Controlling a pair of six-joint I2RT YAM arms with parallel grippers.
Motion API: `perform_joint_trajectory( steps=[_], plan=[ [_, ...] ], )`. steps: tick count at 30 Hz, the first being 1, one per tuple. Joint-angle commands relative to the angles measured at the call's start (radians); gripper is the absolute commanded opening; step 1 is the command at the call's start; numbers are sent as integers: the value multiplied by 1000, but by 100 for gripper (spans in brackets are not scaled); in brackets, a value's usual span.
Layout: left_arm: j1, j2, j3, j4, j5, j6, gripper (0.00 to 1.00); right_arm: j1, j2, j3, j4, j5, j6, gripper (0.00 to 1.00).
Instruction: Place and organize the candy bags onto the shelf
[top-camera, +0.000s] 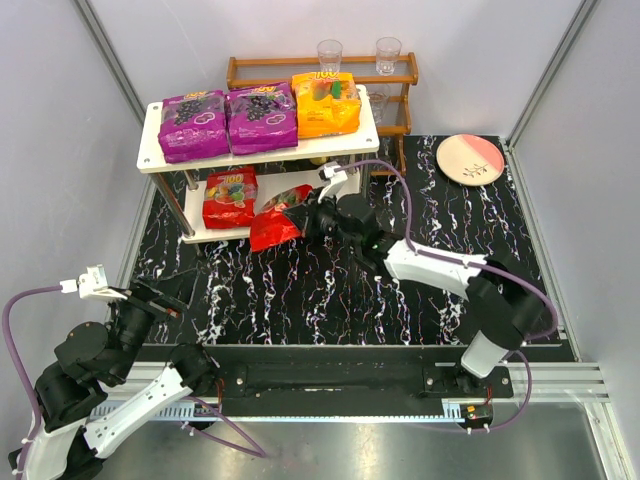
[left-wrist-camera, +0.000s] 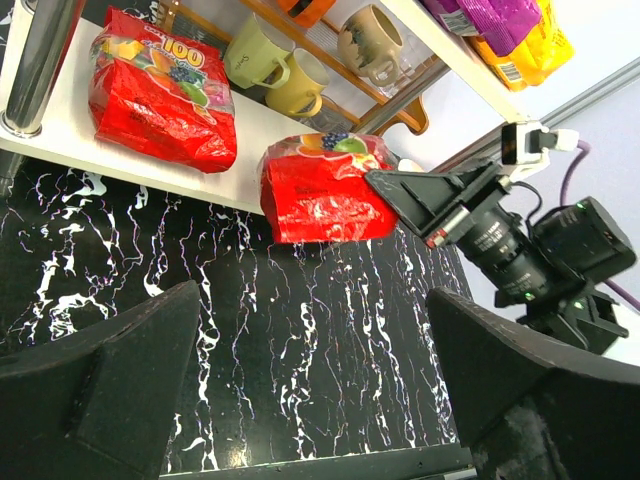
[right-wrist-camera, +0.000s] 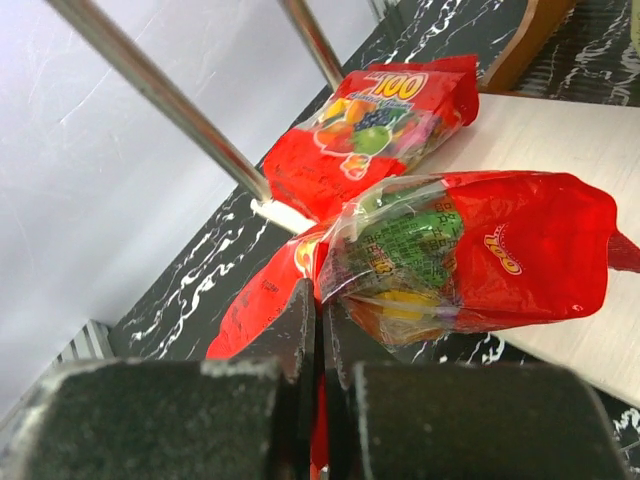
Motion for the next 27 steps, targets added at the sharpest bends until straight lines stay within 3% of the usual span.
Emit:
perform_joint_trajectory(
  steps=[1,8,15,27],
  plan=[
    [3,-7,-2,25,-26,3,99,-39,65,88,229,-57,76,0],
    [3,-9,6,20,-40,19,99,-71,203,132,281,-83,142,0],
    [3,-15,5,16,-44,18,99,-75,238,82,298,-34,174,0],
    [1,-1,6,17,-41,18,99,-95,253,89,93,149,172,0]
  ],
)
